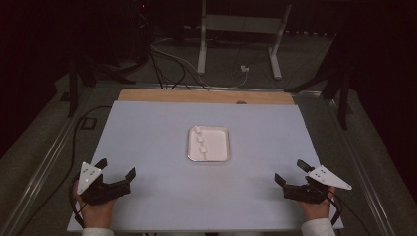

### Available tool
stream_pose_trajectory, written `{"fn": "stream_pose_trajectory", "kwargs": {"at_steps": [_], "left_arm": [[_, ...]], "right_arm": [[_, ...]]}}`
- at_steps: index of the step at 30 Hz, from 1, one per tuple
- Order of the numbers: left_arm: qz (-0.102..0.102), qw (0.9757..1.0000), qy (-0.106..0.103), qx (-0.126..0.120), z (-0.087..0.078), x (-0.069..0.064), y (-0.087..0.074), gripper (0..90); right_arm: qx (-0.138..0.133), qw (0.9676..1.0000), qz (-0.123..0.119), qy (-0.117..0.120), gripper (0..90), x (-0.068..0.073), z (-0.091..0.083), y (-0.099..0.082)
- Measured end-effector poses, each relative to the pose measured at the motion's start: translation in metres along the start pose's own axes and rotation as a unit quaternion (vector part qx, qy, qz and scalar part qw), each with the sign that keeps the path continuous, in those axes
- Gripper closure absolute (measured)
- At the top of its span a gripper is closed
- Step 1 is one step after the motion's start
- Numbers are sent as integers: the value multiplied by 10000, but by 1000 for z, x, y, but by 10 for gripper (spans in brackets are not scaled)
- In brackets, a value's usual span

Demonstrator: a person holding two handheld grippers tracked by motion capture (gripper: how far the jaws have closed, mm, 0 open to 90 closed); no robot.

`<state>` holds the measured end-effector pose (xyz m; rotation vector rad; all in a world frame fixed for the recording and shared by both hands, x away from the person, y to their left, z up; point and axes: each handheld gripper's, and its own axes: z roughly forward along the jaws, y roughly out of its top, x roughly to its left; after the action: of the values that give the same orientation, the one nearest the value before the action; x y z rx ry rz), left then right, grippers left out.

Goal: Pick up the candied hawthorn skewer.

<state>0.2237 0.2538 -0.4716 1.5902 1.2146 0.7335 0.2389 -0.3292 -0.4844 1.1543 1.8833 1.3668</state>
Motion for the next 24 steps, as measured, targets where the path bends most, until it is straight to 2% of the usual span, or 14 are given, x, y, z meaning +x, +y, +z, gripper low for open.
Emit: {"fn": "stream_pose_trajectory", "kwargs": {"at_steps": [2, 5, 16, 21, 24], "left_arm": [[-1, 9999, -140, -33, 3, -3, 6, 8], [44, 9997, -237, -15, 7, -7, 11, 9], [72, 9989, -452, 66, 28, -17, 29, 9], [147, 9981, -585, 98, 43, -28, 38, 9], [267, 9974, -645, 162, 54, -37, 43, 9]], "right_arm": [[-12, 10000, 16, -3, 0, 0, -1, 0], [-31, 10000, 29, -14, 0, 0, -1, 0], [-41, 9999, 95, -49, 0, -4, -4, 0], [-26, 9999, 113, -72, 0, -4, -3, 0], [-18, 9999, 76, -64, 0, -4, -3, 0]]}}
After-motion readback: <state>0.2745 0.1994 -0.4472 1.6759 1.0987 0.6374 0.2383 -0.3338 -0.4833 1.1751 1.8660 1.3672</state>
